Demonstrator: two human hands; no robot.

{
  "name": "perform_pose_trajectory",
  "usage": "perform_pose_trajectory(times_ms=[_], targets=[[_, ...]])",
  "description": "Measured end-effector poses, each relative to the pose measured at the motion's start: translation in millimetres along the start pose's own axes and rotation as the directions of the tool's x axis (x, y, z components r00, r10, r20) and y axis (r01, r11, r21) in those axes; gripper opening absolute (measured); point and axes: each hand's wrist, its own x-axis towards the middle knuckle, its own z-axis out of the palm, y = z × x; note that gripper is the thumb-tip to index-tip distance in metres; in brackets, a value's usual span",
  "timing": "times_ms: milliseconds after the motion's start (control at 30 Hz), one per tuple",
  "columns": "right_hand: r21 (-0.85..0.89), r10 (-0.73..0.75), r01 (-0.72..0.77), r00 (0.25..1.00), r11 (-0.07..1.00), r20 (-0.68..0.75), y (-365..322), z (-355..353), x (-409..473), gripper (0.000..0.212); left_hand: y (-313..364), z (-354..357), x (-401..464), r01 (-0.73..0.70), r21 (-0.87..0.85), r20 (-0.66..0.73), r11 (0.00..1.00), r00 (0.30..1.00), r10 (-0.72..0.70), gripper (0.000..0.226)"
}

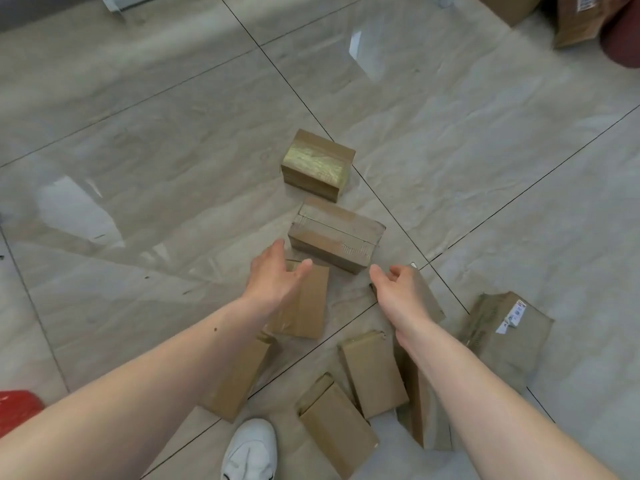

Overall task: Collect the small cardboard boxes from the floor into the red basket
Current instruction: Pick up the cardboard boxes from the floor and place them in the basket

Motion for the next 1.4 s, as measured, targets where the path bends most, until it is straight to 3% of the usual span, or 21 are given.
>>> perform_pose_trajectory(times_ms=[167,267,400,600,867,1067,1400], targets=[[0.014,0.003,-0.004,0.998,1.0,0.067,21,25,57,0.063,-6,23,53,0.01,-0.04,-0.046,0.999,0.999,-0.012,0.062],[0.007,-0.004,0.003,0.998,1.0,0.066,28,36,78,0.043,-11,33,75,0.026,-0.079,-0.042,0.997,0.999,-0.029,0.057],[0.035,-0.06,0.058,0.996,0.998,0.067,30,42,84,0.044,-17,37,90,0.019,-0.165,0.004,0.986,1.0,-0.018,0.056],[0.17,-0.092,0.09,0.996,0.981,0.007,-3,23,60,0.016,2,12,73,-0.032,-0.206,-0.01,0.978,0.999,0.031,0.06],[0.284,-0.146,0.15,0.989,0.947,-0.036,-88,-24,-23,0.038,43,-68,-10,-0.057,-0.339,-0.092,0.939,0.995,0.027,0.055],[0.263,-0.179,0.185,0.983,0.947,-0.045,-145,-55,-91,0.036,74,-132,-78,-0.045,-0.346,-0.161,0.937,0.987,-0.012,0.044],[0.075,-0.297,0.301,0.953,0.951,-0.061,-182,-85,-179,0.071,97,-192,-166,-0.102,-0.447,-0.223,0.889,0.975,0.0,0.046]])
